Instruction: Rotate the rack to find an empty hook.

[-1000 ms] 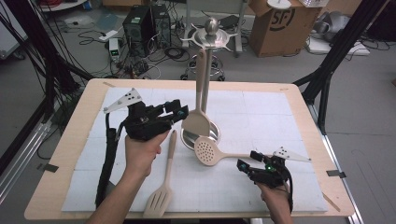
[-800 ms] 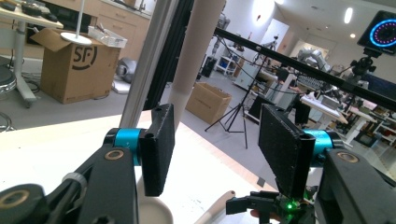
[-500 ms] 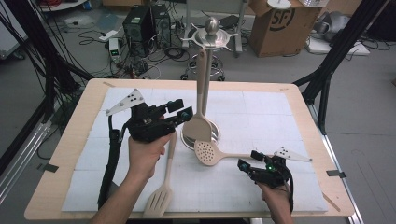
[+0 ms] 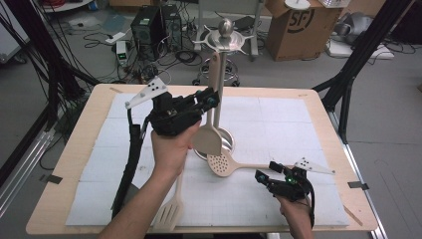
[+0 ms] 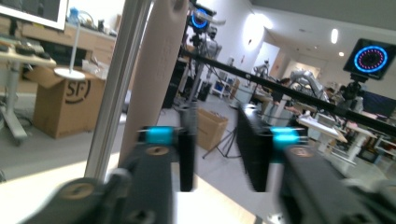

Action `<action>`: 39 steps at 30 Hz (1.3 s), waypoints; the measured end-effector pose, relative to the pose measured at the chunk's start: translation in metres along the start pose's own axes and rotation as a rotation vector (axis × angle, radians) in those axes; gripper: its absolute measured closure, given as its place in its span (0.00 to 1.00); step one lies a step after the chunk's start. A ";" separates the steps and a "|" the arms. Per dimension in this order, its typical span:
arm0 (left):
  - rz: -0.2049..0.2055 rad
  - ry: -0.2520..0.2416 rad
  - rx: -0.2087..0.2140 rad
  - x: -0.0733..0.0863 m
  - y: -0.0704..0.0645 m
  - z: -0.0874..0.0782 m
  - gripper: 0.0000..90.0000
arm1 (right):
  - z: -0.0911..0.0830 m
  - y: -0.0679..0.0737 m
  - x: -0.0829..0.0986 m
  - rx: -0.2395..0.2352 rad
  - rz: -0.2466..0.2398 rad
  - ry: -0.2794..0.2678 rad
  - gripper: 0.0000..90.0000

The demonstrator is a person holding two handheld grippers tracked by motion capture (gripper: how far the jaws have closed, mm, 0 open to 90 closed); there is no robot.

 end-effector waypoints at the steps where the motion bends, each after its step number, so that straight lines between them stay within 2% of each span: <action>1: -0.006 -0.010 -0.008 -0.001 0.000 0.001 0.89 | 0.000 0.000 0.000 -0.002 -0.001 0.001 0.16; 4: -0.005 -0.017 -0.015 -0.002 0.001 0.005 0.97 | 0.001 0.000 0.000 -0.005 -0.003 0.001 0.16; 7: 0.023 -0.028 -0.028 -0.002 0.001 0.008 1.00 | 0.001 0.001 0.000 -0.007 0.002 0.001 0.16; 11: 0.011 -0.041 -0.042 -0.006 0.002 0.017 1.00 | 0.002 0.000 -0.001 -0.008 0.000 -0.002 0.16; 15: 0.023 -0.062 -0.061 -0.012 0.001 0.024 1.00 | 0.002 0.000 -0.001 -0.010 0.003 -0.005 0.16; 18: 0.056 -0.080 -0.068 -0.017 -0.002 0.029 1.00 | 0.002 -0.001 -0.001 -0.008 0.000 -0.001 0.16; 20: 0.056 -0.083 -0.067 -0.019 -0.004 0.034 1.00 | 0.002 -0.001 -0.001 -0.010 0.001 -0.001 0.16; 27: 0.066 -0.105 -0.107 -0.020 -0.002 0.043 1.00 | 0.001 -0.002 -0.001 -0.008 0.004 -0.003 0.16; 39: 0.093 -0.123 -0.143 -0.024 0.001 0.041 1.00 | 0.001 -0.002 -0.001 -0.007 0.002 -0.004 0.16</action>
Point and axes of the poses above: each handheld gripper's, and its own axes: z roughly forward along the jaws, x roughly out of its underside, y roughly to its left, the point moved 4 cm from there along z, roughly forward along the jaws, and after that the axes turned 14 degrees about -y, right-handed, at the moved point
